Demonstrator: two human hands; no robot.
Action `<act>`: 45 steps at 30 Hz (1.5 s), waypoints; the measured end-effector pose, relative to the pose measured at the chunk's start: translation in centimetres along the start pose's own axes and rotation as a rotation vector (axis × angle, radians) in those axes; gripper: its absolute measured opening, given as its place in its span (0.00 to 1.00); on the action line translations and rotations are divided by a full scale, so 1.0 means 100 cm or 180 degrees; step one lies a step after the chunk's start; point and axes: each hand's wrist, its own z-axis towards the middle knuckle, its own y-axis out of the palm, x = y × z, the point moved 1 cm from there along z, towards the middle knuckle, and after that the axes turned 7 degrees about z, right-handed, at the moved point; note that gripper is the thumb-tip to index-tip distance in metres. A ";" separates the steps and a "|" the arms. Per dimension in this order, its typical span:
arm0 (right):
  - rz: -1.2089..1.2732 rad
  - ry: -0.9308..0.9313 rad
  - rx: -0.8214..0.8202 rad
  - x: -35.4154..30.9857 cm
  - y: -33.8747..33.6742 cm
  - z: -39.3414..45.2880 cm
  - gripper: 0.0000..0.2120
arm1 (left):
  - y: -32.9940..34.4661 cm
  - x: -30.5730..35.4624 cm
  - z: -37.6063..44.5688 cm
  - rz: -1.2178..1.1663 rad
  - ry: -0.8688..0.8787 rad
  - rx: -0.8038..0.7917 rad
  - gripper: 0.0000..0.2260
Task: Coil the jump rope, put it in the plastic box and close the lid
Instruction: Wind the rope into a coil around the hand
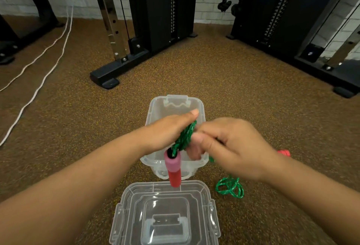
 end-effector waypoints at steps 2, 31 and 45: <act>0.0043 0.0161 0.0287 0.012 -0.012 0.006 0.17 | 0.000 0.003 -0.003 0.0221 -0.0023 -0.0258 0.32; 0.4188 0.3471 0.1117 0.117 0.067 -0.053 0.11 | -0.021 -0.001 0.005 -0.1395 0.0230 0.0160 0.21; 0.2777 0.1320 0.0373 0.053 0.036 0.000 0.12 | -0.007 0.000 0.006 -0.1238 0.0100 -0.0274 0.20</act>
